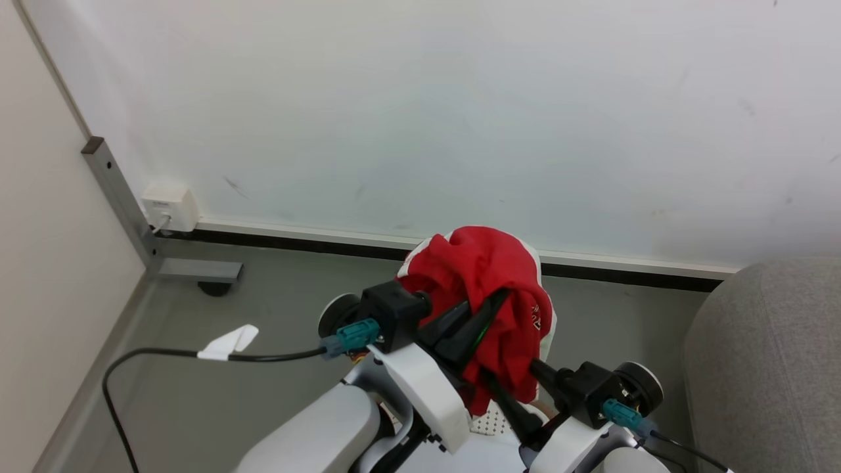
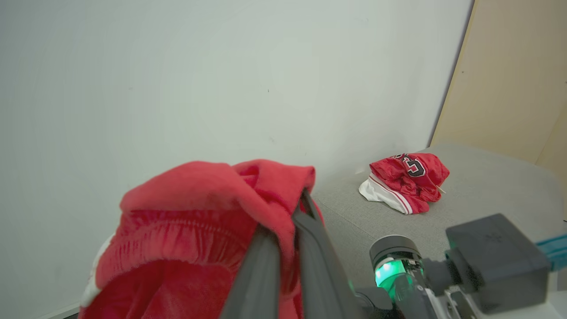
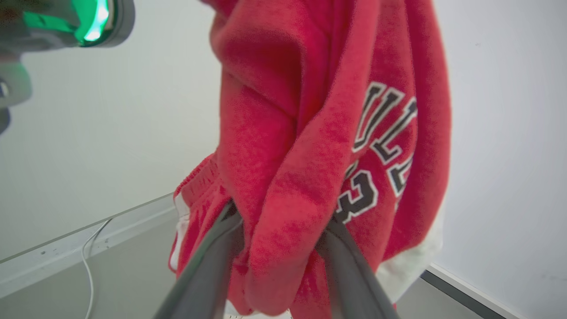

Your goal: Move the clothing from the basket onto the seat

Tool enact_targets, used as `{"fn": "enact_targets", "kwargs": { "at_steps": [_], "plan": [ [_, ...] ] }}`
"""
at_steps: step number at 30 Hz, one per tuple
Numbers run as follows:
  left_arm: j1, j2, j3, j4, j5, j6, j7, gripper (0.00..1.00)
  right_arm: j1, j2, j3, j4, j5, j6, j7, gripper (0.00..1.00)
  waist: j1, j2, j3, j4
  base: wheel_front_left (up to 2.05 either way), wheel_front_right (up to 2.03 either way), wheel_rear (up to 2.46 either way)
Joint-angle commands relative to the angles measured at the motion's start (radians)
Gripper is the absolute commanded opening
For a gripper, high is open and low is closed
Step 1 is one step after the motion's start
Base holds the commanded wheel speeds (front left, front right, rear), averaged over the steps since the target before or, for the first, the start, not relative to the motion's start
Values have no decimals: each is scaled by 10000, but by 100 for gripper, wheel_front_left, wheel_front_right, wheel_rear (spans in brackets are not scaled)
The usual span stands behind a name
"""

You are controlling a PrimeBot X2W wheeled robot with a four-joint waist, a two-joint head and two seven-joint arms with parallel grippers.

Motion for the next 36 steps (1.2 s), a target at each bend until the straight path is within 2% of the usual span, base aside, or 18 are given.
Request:
{"fn": "enact_targets", "kwargs": {
  "at_steps": [1,11,31,32,33,35,36],
  "plan": [
    [106,-18,-5,-31,73,-37,32,0,-50,13,-44,28,-8,-23,1,0,0,0,6,23,0,0,0],
    [211,103,-22,-38,-85,27,-12,0,-11,36,-356,-84,88,-23,1,0,0,0,19,77,0,0,0],
    [175,238,61,228,-159,208,-220,0,255,-224,-537,-696,226,-23,1,0,0,0,21,-540,0,0,0],
    [189,251,60,227,-167,217,-219,13,279,-262,-583,-762,227,-23,1,0,0,0,35,-602,0,0,0],
    [204,256,60,228,-165,214,-223,32,288,-302,-657,-832,234,-23,1,0,0,0,50,-664,0,0,0],
    [253,283,69,248,-179,251,-251,100,337,-385,-789,-980,210,-23,1,0,0,0,81,-820,0,0,0],
    [283,306,66,256,-187,266,-264,100,363,-416,-864,-1038,199,-23,1,0,0,0,96,-915,0,0,0]
  ]
}}
